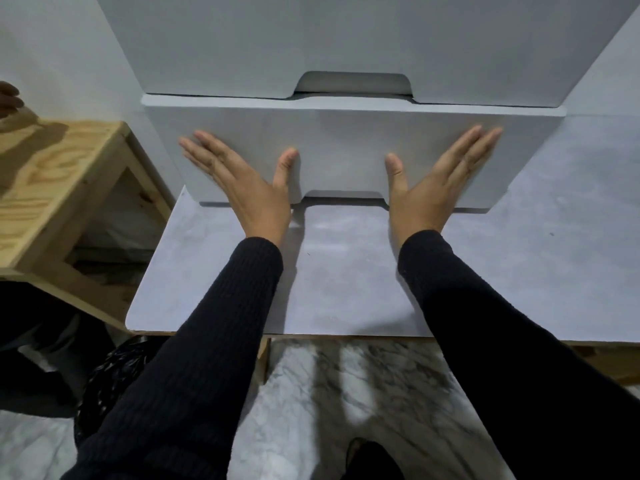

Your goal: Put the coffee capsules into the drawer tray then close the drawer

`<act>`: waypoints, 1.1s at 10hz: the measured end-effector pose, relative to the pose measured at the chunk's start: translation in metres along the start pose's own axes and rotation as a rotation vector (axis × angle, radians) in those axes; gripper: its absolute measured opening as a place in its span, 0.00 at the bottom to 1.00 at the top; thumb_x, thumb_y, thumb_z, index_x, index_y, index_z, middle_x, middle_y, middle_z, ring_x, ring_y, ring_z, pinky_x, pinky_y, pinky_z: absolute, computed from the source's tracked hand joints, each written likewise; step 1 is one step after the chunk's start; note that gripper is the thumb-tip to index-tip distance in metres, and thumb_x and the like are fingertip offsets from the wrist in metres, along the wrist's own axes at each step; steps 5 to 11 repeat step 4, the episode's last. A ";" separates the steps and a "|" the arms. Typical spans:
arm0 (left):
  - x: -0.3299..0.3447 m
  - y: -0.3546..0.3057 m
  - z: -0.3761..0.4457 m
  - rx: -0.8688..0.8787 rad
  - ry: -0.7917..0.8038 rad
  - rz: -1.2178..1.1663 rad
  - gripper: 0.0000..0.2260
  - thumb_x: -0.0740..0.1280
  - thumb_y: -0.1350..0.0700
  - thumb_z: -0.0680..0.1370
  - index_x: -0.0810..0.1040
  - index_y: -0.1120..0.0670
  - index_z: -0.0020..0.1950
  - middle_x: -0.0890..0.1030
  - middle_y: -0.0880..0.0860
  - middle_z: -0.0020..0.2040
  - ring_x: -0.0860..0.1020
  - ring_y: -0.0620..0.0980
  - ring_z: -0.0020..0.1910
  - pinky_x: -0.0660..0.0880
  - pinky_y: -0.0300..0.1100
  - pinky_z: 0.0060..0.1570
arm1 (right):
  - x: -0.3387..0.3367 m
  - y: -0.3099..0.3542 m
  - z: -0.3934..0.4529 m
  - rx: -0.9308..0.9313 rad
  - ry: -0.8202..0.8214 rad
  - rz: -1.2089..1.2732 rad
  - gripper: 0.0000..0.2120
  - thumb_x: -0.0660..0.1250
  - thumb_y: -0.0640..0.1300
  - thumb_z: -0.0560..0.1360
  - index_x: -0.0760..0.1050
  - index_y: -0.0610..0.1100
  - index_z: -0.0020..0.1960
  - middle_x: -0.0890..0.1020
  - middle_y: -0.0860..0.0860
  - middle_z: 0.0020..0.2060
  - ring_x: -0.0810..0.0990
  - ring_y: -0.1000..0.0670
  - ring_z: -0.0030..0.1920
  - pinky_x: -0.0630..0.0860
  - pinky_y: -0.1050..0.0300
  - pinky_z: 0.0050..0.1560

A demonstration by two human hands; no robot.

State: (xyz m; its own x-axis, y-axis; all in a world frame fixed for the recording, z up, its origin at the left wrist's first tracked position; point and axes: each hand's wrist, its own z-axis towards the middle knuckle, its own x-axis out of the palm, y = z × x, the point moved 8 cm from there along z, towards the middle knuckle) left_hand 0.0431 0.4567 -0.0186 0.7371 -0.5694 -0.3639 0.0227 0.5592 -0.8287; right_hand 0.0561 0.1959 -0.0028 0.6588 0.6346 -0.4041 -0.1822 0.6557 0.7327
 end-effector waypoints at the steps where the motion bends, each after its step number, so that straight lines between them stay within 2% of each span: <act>1: 0.008 0.002 0.013 0.002 0.041 0.001 0.54 0.67 0.35 0.69 0.39 0.65 0.74 0.37 0.67 0.75 0.38 0.63 0.75 0.47 0.53 0.75 | 0.010 -0.002 0.004 -0.001 0.024 -0.013 0.47 0.64 0.60 0.72 0.44 0.32 0.73 0.44 0.33 0.74 0.43 0.39 0.75 0.44 0.59 0.74; 2: 0.010 0.002 0.010 -0.011 0.040 -0.005 0.54 0.67 0.35 0.69 0.39 0.66 0.74 0.37 0.67 0.75 0.38 0.63 0.75 0.48 0.53 0.75 | 0.010 -0.001 0.005 0.015 -0.010 -0.013 0.47 0.66 0.58 0.72 0.45 0.30 0.72 0.45 0.31 0.73 0.44 0.37 0.74 0.39 0.65 0.72; 3: 0.008 0.001 0.013 -0.003 0.030 0.006 0.54 0.68 0.35 0.69 0.39 0.65 0.74 0.37 0.67 0.75 0.38 0.62 0.75 0.48 0.52 0.75 | 0.011 0.003 0.006 0.000 -0.008 -0.027 0.47 0.65 0.59 0.72 0.45 0.30 0.72 0.45 0.31 0.73 0.44 0.37 0.74 0.39 0.65 0.72; 4: 0.004 0.000 0.007 -0.059 0.066 0.049 0.52 0.68 0.37 0.70 0.39 0.64 0.75 0.37 0.64 0.75 0.39 0.59 0.76 0.47 0.45 0.74 | 0.008 0.001 0.005 0.025 0.041 -0.065 0.45 0.65 0.57 0.73 0.45 0.31 0.73 0.45 0.32 0.73 0.45 0.38 0.75 0.40 0.67 0.72; 11: 0.004 0.000 0.007 -0.059 0.066 0.049 0.52 0.68 0.37 0.70 0.39 0.64 0.75 0.37 0.64 0.75 0.39 0.59 0.76 0.47 0.45 0.74 | 0.008 0.001 0.005 0.025 0.041 -0.065 0.45 0.65 0.57 0.73 0.45 0.31 0.73 0.45 0.32 0.73 0.45 0.38 0.75 0.40 0.67 0.72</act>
